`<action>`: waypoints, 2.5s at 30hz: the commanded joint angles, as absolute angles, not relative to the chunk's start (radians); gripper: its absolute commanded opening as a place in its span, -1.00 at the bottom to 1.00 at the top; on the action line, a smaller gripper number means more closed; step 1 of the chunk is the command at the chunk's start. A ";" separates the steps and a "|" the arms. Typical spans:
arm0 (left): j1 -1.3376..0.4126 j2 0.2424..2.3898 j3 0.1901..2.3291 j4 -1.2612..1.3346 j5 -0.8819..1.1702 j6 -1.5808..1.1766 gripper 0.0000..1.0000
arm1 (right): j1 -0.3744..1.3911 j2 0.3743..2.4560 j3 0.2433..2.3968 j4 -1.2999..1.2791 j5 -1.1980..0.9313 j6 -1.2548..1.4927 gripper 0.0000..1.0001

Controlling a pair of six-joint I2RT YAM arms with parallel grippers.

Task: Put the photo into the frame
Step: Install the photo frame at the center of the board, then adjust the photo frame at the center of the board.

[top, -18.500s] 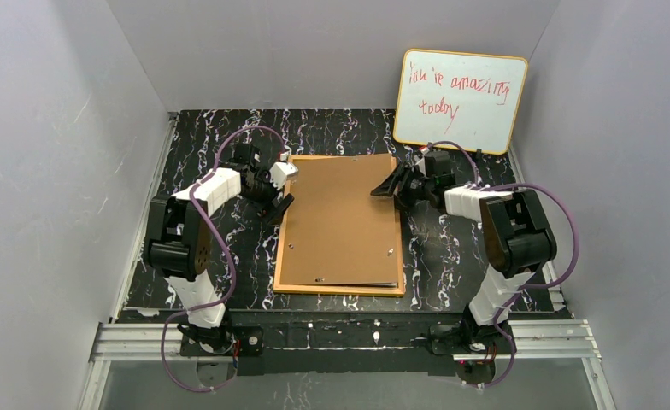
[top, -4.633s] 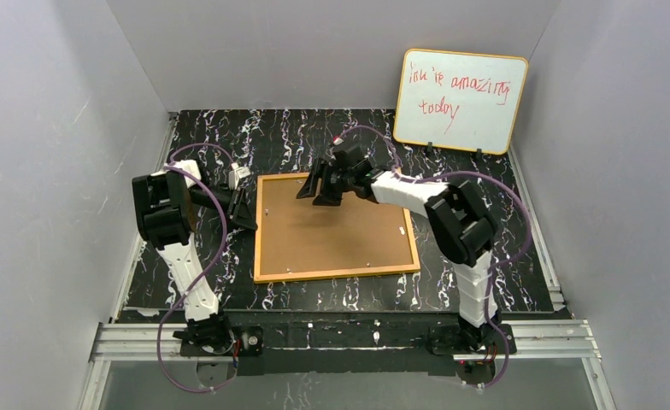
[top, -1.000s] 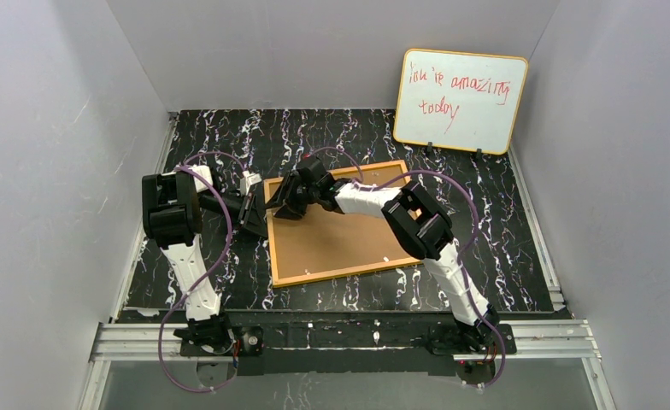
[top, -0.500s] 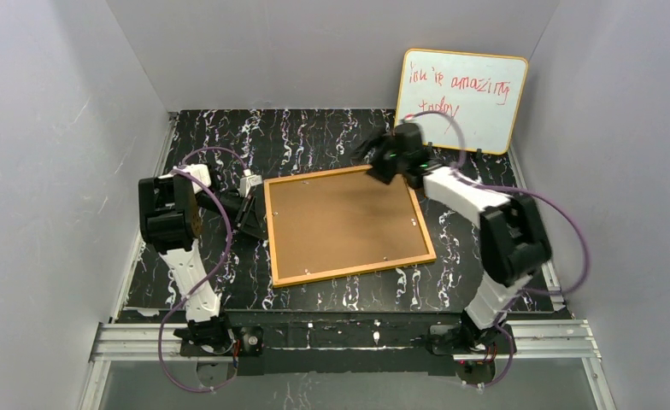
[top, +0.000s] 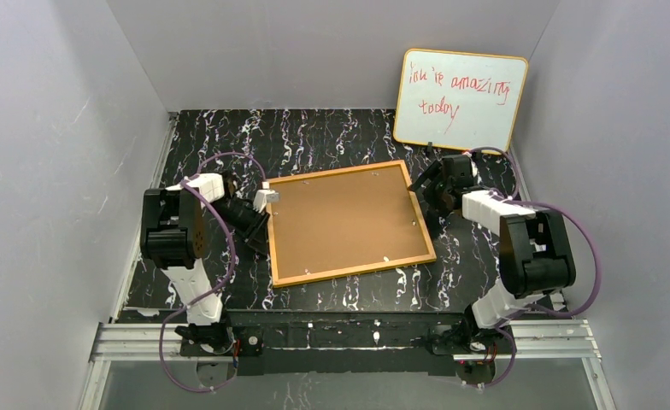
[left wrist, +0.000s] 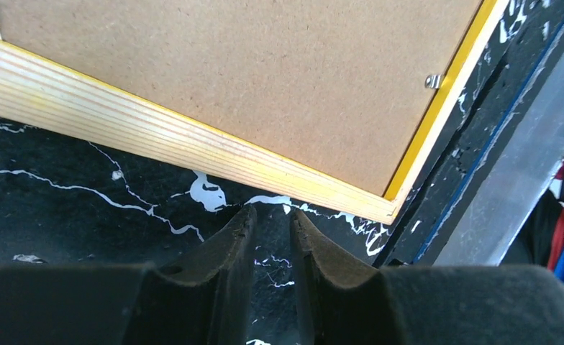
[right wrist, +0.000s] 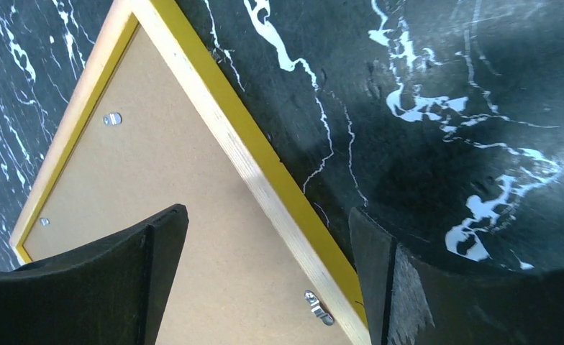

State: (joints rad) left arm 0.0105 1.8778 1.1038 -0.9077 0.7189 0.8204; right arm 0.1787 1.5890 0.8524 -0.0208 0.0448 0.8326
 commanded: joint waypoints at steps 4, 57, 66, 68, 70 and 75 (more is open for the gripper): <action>-0.030 1.806 1.075 -0.915 0.630 0.890 -0.53 | 0.219 1.709 0.909 0.070 -0.065 0.840 0.79; 0.181 2.099 1.512 -0.750 0.358 0.700 0.14 | 0.384 1.569 0.713 0.186 -0.352 1.000 0.97; 0.133 2.020 1.341 -1.004 0.512 0.952 0.11 | 0.349 1.783 0.927 0.168 -0.336 0.960 0.97; 0.106 1.988 1.299 -1.030 0.533 0.988 0.11 | 0.336 1.826 0.993 0.149 -0.335 0.947 0.97; 0.083 1.964 1.267 -1.053 0.568 1.004 0.07 | 0.324 1.872 1.068 0.118 -0.334 0.932 0.97; 0.039 1.906 1.229 -1.124 0.722 1.026 0.06 | 0.300 1.970 1.247 0.042 -0.332 0.896 0.97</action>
State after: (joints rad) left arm 0.0814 1.9251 1.2896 -0.9649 0.5629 0.9745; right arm 0.3103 1.9217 1.1229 0.0982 -0.3386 0.9394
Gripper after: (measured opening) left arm 0.530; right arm 0.985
